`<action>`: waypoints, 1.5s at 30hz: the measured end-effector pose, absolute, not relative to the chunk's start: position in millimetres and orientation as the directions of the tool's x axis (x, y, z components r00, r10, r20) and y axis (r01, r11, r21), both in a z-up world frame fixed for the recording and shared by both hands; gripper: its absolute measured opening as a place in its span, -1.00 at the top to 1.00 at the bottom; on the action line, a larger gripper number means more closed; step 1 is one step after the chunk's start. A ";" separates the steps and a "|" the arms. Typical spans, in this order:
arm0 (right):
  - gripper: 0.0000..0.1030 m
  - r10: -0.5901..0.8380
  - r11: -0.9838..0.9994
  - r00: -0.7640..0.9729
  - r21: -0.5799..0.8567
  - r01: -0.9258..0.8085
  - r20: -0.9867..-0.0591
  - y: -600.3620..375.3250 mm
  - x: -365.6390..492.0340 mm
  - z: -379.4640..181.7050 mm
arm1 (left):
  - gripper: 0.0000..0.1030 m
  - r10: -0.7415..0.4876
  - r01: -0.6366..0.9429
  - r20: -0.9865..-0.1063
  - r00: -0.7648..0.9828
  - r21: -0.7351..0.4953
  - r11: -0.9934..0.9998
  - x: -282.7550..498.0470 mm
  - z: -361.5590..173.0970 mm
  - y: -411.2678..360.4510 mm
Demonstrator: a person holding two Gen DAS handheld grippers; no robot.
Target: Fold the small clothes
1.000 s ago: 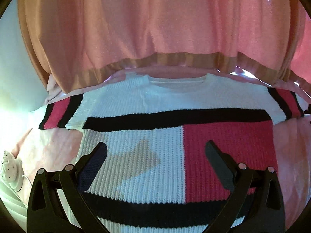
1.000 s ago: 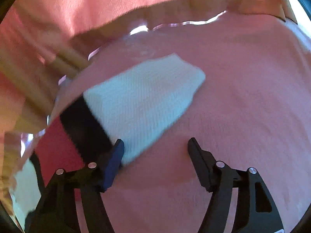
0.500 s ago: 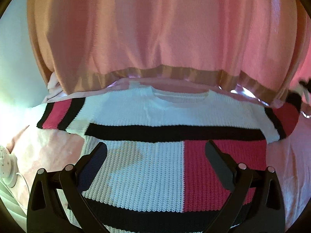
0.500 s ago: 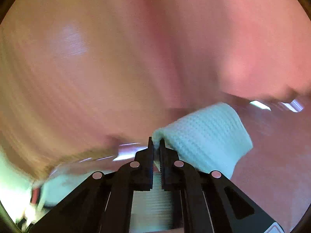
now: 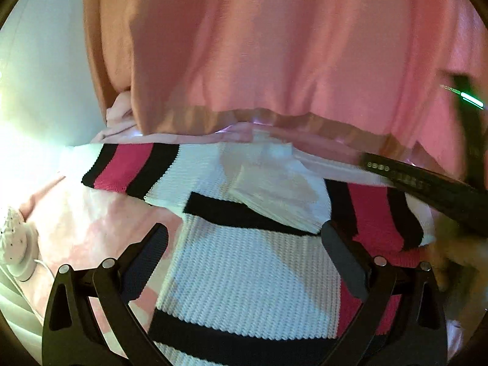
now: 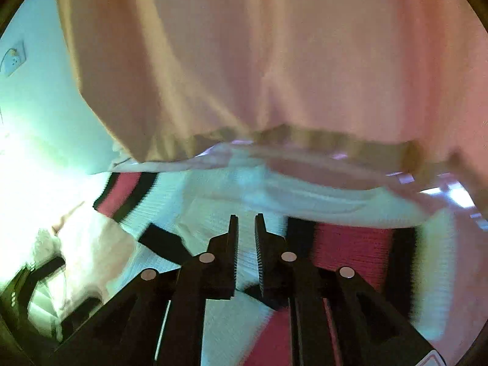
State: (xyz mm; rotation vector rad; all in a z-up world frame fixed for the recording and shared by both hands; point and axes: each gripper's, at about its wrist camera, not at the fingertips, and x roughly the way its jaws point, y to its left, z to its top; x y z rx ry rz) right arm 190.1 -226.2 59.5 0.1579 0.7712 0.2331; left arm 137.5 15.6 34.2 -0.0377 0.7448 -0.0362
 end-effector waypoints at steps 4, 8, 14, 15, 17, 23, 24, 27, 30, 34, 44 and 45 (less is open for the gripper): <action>0.07 0.046 0.999 0.706 0.050 -0.014 -0.707 -292.9 133.8 62.2 | -0.91 -0.079 -0.017 -0.719 0.691 -0.125 0.992 167.8 22.9 27.7; 0.07 -0.085 0.989 0.608 0.007 0.147 -0.789 -359.2 94.3 6.8 | -0.91 -0.125 -0.040 -0.803 0.583 -0.181 0.983 210.8 -16.6 18.8; 0.07 -0.085 0.989 0.515 -0.011 0.145 -0.853 -378.4 117.1 -58.4 | -0.45 -0.157 -0.035 -0.840 0.520 -0.205 0.978 245.8 -60.0 -5.4; 0.07 -0.069 0.988 0.519 0.015 0.157 -0.852 -380.7 122.1 -62.1 | -0.26 -0.183 -0.037 -0.846 0.500 -0.232 0.972 251.8 -65.2 -7.9; 0.20 -0.043 0.982 0.528 0.061 0.178 -0.848 -383.7 131.4 -68.3 | 0.37 -0.244 -0.038 -0.848 0.470 -0.295 0.955 262.3 -74.4 -9.9; 0.78 -0.021 0.966 0.675 0.159 0.204 -0.738 -393.3 128.4 -24.8 | 0.89 -0.217 0.025 -0.772 0.597 -0.252 0.967 264.8 -48.3 -15.5; 0.78 -0.035 0.966 0.693 0.154 0.209 -0.720 -396.1 125.2 -17.7 | 0.89 -0.213 0.022 -0.771 0.600 -0.250 0.968 266.0 -44.6 -13.8; 0.78 -0.067 0.948 0.587 0.132 0.289 -0.806 -419.3 132.5 -51.9 | 0.88 -0.192 -0.010 -0.804 0.563 -0.239 0.971 274.6 -58.1 -6.6; 0.77 -0.075 0.943 0.516 0.107 0.314 -0.853 -423.1 137.1 -84.1 | 0.87 -0.192 -0.037 -0.829 0.526 -0.247 0.968 278.9 -74.2 -1.9; 0.66 -0.089 0.947 0.476 0.074 0.314 -0.875 -405.9 131.9 -55.3 | 0.81 -0.180 -0.029 -0.818 0.546 -0.234 0.972 275.0 -64.3 -1.1; 0.94 -0.062 0.965 0.509 0.078 0.249 -0.859 -379.2 147.4 -50.7 | 0.78 -0.198 -0.042 -0.817 0.541 -0.262 0.964 268.4 -58.5 16.0; 1.00 -0.075 0.966 0.448 0.046 0.255 -0.891 -381.9 153.9 -75.4 | 0.78 -0.217 -0.040 -0.809 0.546 -0.284 0.958 266.3 -53.8 21.6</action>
